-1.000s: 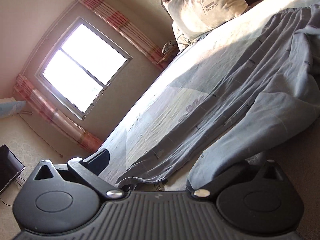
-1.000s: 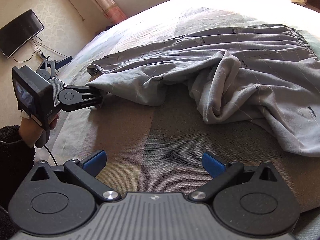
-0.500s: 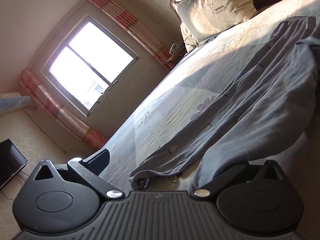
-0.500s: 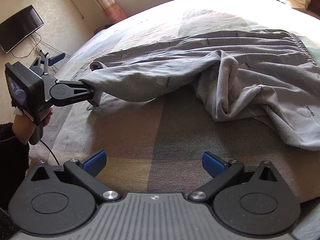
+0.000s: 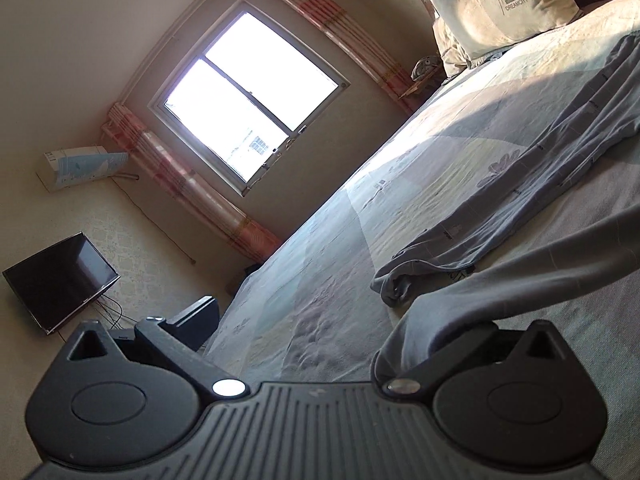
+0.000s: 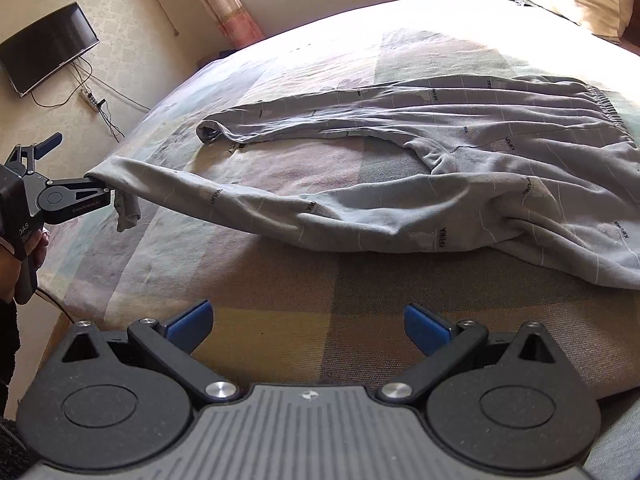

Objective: Fold clothes

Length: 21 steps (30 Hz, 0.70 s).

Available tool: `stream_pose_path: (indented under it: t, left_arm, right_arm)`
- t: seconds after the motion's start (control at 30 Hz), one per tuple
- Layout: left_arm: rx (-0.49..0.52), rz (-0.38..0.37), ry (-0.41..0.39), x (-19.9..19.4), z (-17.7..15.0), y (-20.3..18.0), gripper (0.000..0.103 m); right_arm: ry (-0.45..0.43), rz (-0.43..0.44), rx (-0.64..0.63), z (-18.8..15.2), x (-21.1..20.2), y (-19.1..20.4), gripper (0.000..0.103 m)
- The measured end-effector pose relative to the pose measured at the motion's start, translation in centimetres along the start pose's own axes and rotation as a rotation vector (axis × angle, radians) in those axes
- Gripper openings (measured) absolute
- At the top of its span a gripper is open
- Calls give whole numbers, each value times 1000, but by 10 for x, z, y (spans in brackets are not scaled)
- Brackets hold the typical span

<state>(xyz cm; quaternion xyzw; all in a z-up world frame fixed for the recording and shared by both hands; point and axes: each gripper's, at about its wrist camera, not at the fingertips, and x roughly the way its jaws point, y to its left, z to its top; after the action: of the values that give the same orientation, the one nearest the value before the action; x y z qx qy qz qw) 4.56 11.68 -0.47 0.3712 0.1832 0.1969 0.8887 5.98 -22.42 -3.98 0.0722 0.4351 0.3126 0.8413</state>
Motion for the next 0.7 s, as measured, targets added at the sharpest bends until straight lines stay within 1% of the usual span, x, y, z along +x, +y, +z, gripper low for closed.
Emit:
stream_pose_path:
  t: [0.23,0.5,0.7]
  left_arm:
    - [-43,25,11,-24,-18,17,103]
    - [-101,49,67,-47,-43,30,103]
    - [-84,68,96,-64,-60,29,103]
  right_arm:
    - [-7,-15,-2,-3,-6,6,103]
    - [-5,-29,-6,-3,-8,9,103]
    - [-7,-41,10,-3,-9,6,103]
